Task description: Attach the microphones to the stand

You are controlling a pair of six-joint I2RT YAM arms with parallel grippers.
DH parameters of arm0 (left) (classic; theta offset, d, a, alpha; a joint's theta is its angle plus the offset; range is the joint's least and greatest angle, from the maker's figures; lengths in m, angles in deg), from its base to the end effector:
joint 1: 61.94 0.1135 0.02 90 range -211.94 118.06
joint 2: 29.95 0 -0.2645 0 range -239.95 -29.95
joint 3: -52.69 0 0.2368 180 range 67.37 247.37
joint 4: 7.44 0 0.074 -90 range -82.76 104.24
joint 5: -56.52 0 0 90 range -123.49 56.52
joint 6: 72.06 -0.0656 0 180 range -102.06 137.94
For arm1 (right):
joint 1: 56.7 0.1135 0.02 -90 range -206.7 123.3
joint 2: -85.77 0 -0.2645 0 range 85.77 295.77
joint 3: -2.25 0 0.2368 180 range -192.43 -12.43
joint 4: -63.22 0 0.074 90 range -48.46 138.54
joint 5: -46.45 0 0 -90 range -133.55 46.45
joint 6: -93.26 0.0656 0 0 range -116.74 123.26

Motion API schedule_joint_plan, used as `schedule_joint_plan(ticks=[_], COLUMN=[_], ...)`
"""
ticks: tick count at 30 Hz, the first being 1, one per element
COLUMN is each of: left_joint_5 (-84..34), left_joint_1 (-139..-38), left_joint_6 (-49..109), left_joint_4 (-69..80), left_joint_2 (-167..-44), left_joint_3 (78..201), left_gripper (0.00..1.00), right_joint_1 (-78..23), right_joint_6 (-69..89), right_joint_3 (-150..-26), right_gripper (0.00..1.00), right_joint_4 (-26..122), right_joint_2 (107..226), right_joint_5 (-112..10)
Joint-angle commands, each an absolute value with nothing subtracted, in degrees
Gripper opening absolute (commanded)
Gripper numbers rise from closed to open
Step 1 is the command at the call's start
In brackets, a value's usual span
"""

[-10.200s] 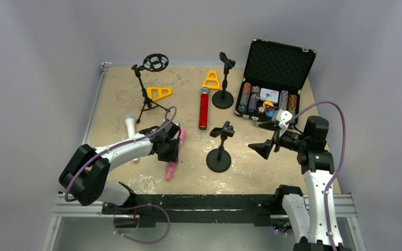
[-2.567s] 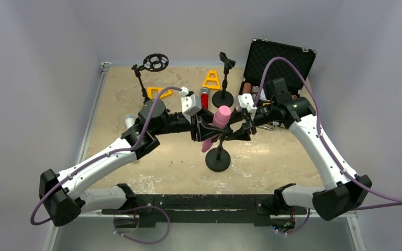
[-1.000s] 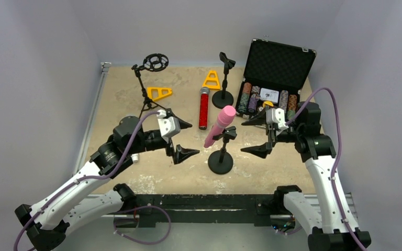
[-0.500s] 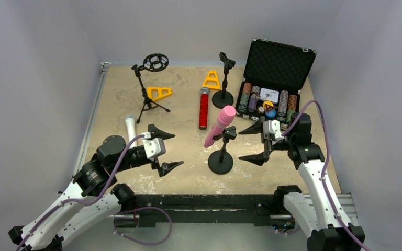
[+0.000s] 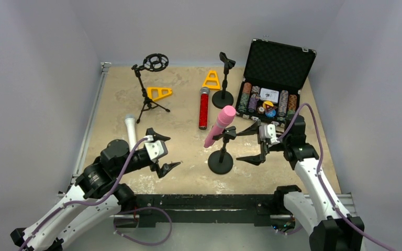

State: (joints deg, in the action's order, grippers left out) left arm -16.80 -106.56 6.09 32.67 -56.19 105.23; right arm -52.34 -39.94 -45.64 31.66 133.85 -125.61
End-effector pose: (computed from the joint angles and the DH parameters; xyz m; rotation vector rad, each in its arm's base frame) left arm 0.0778 -0.1033 0.3027 1.0570 1.5214 -0.6659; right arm 0.1453 0.0762 0.2658 -1.3284 1.1287 0.9967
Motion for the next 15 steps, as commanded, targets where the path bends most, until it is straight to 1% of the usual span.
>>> schedule_joint_plan(ticks=[1,4,7,15], left_joint_5=[-17.94,-17.94,-17.93,-17.96], left_joint_1=[-106.15,-106.12,-106.06,-106.06], left_joint_6=[5.34,5.43,5.52,5.42], left_joint_4=[32.22,32.37,32.44,32.47], left_joint_2=[-56.21,-56.07,-56.14,-56.15], left_joint_3=[106.04,106.04,106.04,106.04], left_gripper=[0.99,0.99,0.99,0.99], right_joint_1=[-49.10,-47.18,-45.41,-40.98], right_joint_6=[-40.88,-33.15,-26.76,-22.04], right_joint_3=[-46.54,-46.37,-46.85,-48.06], right_gripper=[0.89,0.84,0.79,0.66], right_joint_4=[36.03,43.63,49.58,54.42], right_joint_2=[135.98,137.84,140.22,145.10], right_joint_5=[-124.55,-121.56,-121.78,-125.81])
